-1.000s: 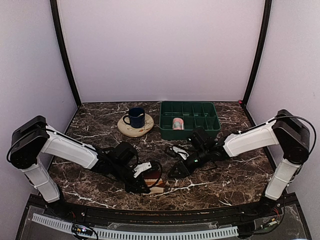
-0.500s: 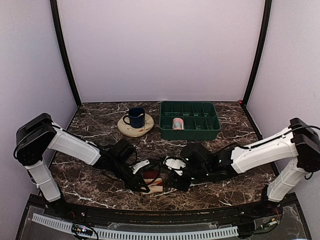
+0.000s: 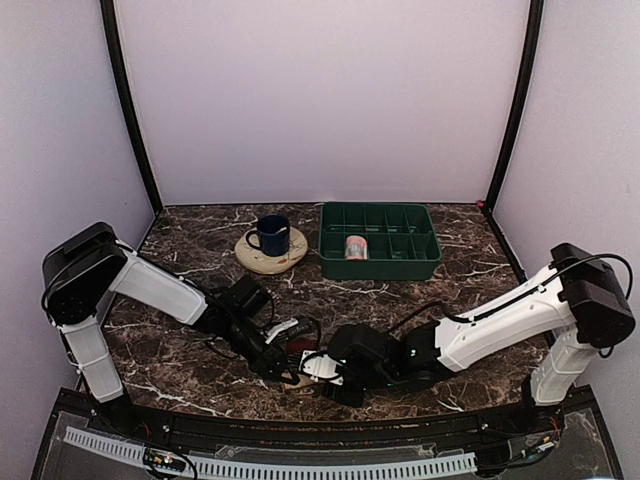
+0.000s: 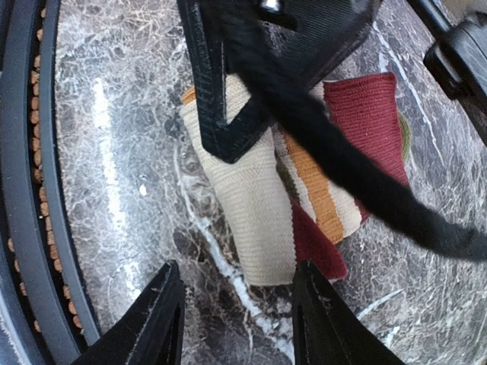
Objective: Roll the socks
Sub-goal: Roll the sock at the center of the board.
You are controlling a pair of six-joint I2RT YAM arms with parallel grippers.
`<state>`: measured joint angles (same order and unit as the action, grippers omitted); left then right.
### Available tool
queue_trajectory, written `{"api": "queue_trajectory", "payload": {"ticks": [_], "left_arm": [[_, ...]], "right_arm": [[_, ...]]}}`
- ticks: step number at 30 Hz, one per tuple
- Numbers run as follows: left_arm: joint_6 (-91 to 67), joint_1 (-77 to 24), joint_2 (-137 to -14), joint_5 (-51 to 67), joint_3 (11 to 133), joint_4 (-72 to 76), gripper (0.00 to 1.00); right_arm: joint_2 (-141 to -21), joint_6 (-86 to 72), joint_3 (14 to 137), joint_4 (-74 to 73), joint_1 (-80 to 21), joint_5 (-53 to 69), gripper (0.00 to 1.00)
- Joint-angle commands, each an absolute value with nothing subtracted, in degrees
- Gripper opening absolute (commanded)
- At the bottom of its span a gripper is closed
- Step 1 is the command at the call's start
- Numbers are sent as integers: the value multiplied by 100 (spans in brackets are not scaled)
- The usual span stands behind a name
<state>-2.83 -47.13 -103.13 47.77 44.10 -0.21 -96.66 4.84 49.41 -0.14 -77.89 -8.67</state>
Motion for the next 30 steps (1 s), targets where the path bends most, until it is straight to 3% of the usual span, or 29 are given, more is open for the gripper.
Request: {"api": "queue_trajectory", "payload": {"ticks": [1,21,30], "left_arm": [[-292,-4720,-10576,4612,4297,-702,0],[-250,-4692,-10700,4759,4351,-773,0],[-246,-4680,-10714,4757,4367,-777,0]], "right_arm": [[-9905,889,5253,-13,-7909,-1336,44],[-10391,1394,5404,16,-7926,-1356,42],[-10612,1428,5442,-42,-7908,-1134,28]]}}
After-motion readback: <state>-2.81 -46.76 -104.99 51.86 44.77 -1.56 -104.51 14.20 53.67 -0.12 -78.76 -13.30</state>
